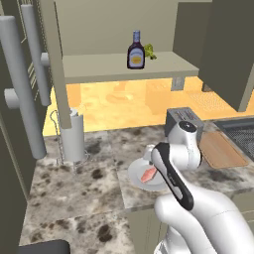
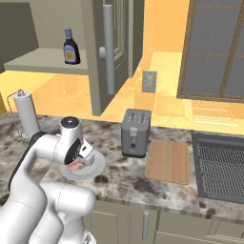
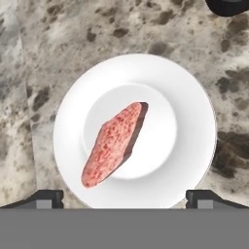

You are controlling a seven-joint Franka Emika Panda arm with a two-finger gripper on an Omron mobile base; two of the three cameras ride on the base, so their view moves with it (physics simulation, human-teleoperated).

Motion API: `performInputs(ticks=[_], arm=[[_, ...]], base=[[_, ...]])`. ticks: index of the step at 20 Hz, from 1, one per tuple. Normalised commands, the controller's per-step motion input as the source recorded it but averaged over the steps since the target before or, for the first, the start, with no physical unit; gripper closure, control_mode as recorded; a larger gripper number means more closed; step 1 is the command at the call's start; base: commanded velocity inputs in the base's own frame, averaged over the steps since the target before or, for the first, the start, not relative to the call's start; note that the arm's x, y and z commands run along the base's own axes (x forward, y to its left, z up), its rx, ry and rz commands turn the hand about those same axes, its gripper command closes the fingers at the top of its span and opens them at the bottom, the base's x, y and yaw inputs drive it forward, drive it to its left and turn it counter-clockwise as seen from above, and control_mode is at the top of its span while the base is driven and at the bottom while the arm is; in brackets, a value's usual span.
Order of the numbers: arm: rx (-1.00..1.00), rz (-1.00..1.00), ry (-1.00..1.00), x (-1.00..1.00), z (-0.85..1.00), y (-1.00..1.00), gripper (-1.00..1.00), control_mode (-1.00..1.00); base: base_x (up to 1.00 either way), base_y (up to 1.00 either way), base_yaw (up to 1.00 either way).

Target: Pick the steak from the plate and place it on the cutting board. Then pick the condiment bottle from the cabinet and place it next to the cutting board.

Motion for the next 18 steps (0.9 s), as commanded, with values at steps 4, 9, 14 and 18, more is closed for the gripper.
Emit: performInputs(ticks=[4, 9, 14, 18], arm=[[0.00, 0.00, 0.00, 0.04, -0.19, 0.00, -1.00, -1.00], [0.00, 0.00, 0.00, 0.00, -0.25, 0.00, -1.00, -1.00], [0.00, 0.00, 0.00, 0.02, -0.29, 0.00, -1.00, -1.00], [0.00, 0.00, 0.00, 0.02, -0.28, 0.00, -1.00, -1.00]], base=[[0.00, 0.00, 0.00], [0.00, 0.00, 0.00], [0.00, 0.00, 0.00], [0.00, 0.00, 0.00]])
